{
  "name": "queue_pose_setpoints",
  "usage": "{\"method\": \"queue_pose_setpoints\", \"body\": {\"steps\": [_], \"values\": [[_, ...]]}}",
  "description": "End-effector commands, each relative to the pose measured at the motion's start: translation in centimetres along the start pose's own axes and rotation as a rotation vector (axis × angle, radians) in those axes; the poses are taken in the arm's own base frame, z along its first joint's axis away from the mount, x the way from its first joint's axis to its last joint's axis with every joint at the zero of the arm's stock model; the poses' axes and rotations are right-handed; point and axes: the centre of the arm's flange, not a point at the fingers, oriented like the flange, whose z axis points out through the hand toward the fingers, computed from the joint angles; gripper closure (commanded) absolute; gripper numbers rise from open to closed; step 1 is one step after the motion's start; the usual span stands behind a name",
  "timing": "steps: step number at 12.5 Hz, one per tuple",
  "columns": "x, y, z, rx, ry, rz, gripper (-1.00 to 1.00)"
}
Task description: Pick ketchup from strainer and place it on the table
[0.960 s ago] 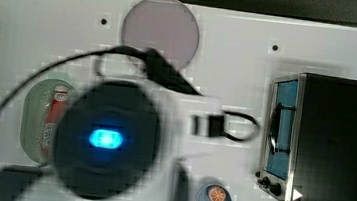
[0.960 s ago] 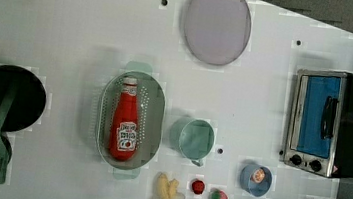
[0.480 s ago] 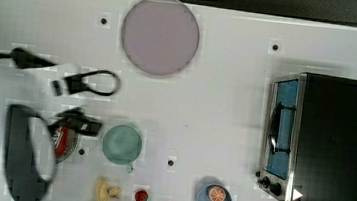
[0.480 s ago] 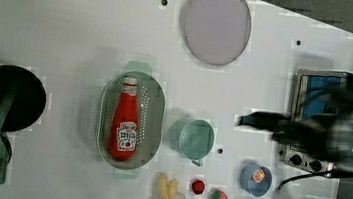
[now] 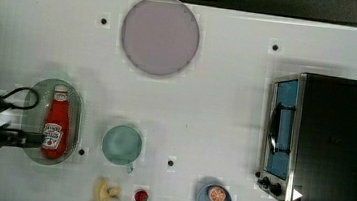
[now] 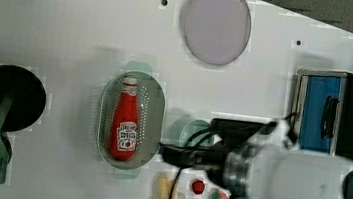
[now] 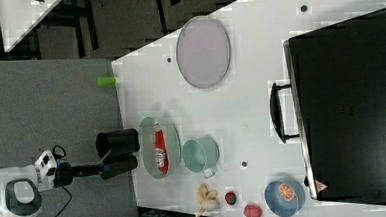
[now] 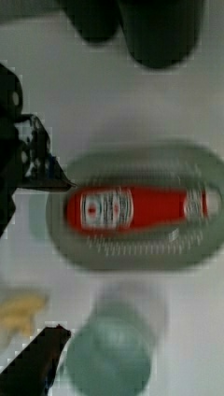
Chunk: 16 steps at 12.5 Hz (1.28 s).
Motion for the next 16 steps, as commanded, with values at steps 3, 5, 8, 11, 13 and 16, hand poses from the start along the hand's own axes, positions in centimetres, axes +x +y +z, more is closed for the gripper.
{"method": "queue_pose_setpoints", "body": {"steps": [3,5,8,11,13,16], "values": [[0.6,0.1,8.1,0.053,0.050,0.127,-1.00],[0.3,0.6,11.9,0.044,0.061,0.124,-1.00],[0.2,0.3,16.7,0.090,0.032,0.138,-1.00],[0.5,0.1,20.7,0.128,-0.016,0.153,-1.00],[1.1,0.4,23.0,0.113,-0.027,0.114,-1.00],[2.0,-0.1,25.1,0.132,-0.030,0.120,-1.00]]}}
